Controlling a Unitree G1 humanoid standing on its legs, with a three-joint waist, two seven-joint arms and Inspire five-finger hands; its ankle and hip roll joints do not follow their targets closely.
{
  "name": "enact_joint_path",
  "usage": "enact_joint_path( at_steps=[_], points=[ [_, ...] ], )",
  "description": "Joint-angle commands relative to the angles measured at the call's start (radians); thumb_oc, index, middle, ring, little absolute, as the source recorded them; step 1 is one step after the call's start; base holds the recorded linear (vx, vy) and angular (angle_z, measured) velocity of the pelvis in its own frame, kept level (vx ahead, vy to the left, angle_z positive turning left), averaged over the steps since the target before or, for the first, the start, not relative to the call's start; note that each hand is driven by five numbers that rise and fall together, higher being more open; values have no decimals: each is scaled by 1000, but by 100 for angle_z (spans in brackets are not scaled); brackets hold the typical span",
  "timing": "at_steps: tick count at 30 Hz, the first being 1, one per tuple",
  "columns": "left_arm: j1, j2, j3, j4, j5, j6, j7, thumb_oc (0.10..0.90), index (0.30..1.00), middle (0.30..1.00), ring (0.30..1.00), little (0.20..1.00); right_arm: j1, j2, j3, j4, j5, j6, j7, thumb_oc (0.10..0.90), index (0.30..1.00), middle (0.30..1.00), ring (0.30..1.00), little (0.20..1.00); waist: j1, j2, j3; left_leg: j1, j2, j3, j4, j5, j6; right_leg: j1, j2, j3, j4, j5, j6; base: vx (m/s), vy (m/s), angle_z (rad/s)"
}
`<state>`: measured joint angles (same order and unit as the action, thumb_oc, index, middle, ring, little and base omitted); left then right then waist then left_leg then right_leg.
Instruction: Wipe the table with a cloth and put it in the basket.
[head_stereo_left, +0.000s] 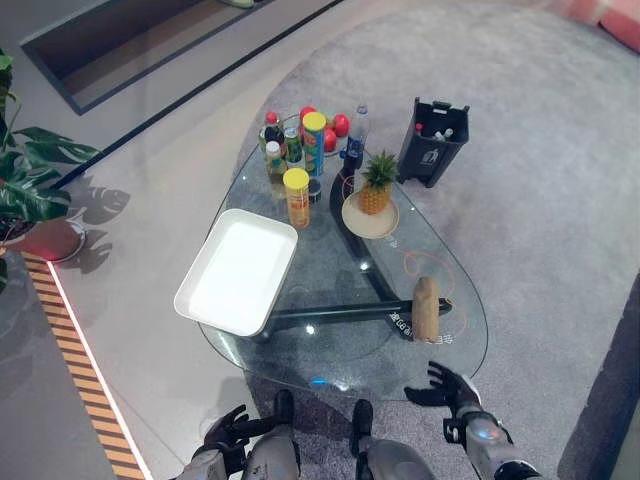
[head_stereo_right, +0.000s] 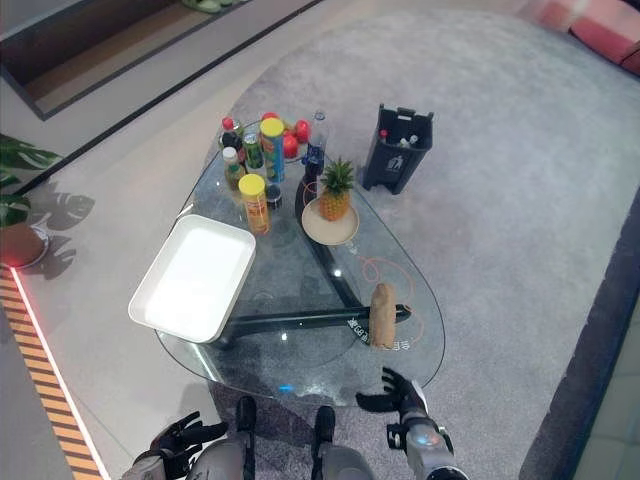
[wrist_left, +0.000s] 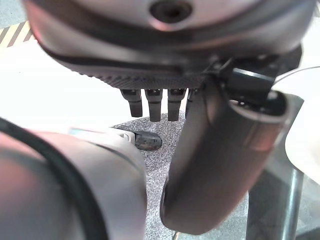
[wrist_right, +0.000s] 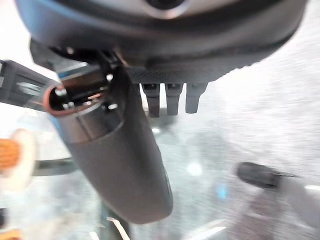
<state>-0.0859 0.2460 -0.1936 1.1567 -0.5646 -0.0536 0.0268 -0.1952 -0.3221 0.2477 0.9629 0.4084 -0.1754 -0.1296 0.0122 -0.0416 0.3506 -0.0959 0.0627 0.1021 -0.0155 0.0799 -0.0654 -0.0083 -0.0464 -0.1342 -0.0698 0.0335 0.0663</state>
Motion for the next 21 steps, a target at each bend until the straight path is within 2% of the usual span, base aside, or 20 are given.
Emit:
enact_joint_path(
  at_steps=[1, 4, 9, 14, 15, 17, 21],
  points=[
    [16, 9, -43, 13, -11, -22, 0, 800, 900, 900, 900, 900, -37, -77, -52, -116, 72, -57, -60, 800, 900, 900, 900, 900, 3, -18, 0, -57, -77, 8, 145, -133, 39, -108, -10, -21, 131, -27, 14, -40, 25, 1],
    [22, 14, -38, -31, -36, -13, 2, 800, 900, 900, 900, 900, -34, -111, -103, -226, 100, -102, -121, 800, 900, 900, 900, 900, -15, 1, 42, -111, -84, 14, 190, -135, 42, -170, -19, -21, 180, -31, 10, -69, 85, 1],
    [8, 17, -50, -64, -61, -8, 1, 800, 900, 900, 900, 900, -89, -137, -120, -304, 87, -111, -211, 800, 900, 900, 900, 900, -25, 13, 87, -172, -89, 14, 239, -142, 40, -236, -26, -23, 226, -36, 4, -59, 45, 1],
    [-8, 13, -75, -109, -96, -4, 5, 800, 900, 900, 900, 900, -169, -171, -139, -372, 55, -74, -356, 800, 900, 900, 900, 900, -34, 33, 134, -231, -94, 21, 275, -143, 36, -303, -31, -25, 262, -39, -2, -57, 62, -1],
    [-11, 12, -79, -119, -100, -4, 7, 800, 900, 900, 900, 900, -178, -176, -142, -376, 68, 7, -394, 800, 900, 900, 900, 900, -35, 35, 142, -239, -94, 23, 279, -143, 35, -312, -31, -25, 266, -39, -2, -57, 43, 2],
    [-19, 15, -84, -154, -114, 4, 17, 800, 900, 900, 900, 900, -192, -188, -147, -402, 57, 8, -435, 800, 900, 900, 900, 900, -38, 39, 166, -263, -96, 32, 294, -144, 38, -341, -29, -22, 283, -39, -3, -58, 46, 0],
    [-37, 23, -98, -177, -140, 9, 29, 800, 900, 900, 900, 900, -221, -209, -151, -416, 66, 2, -470, 800, 900, 900, 900, 900, -42, 41, 169, -330, -92, 43, 317, -142, 38, -412, -31, -21, 307, -36, 1, -28, 13, -8]
  ],
)
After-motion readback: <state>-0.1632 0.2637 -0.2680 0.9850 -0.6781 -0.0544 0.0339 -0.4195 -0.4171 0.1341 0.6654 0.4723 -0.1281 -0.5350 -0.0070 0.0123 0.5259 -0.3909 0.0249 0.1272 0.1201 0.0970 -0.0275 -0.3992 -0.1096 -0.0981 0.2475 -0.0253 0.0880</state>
